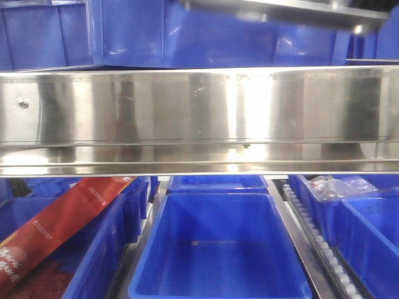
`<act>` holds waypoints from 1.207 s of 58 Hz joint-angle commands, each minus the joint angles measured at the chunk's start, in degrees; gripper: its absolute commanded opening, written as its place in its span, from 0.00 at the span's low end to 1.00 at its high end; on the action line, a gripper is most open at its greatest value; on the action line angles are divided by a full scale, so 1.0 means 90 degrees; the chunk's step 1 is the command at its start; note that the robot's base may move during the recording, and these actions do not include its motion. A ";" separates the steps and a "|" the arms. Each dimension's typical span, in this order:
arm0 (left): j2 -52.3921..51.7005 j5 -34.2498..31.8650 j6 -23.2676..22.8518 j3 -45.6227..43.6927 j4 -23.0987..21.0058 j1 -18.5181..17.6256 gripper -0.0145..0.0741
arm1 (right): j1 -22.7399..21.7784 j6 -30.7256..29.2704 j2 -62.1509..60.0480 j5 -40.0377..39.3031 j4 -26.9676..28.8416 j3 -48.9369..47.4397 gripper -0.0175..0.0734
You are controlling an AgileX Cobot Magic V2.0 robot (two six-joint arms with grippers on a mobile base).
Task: Stack silver trays without gaps
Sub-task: 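Lift the held tray and pull it off the shelf toward the robot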
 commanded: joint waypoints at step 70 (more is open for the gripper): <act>-0.0767 -0.3184 0.0114 -0.0034 0.1636 0.0075 0.14 | -0.0012 -0.0233 -0.0470 -0.2230 -0.0359 -0.1268 0.11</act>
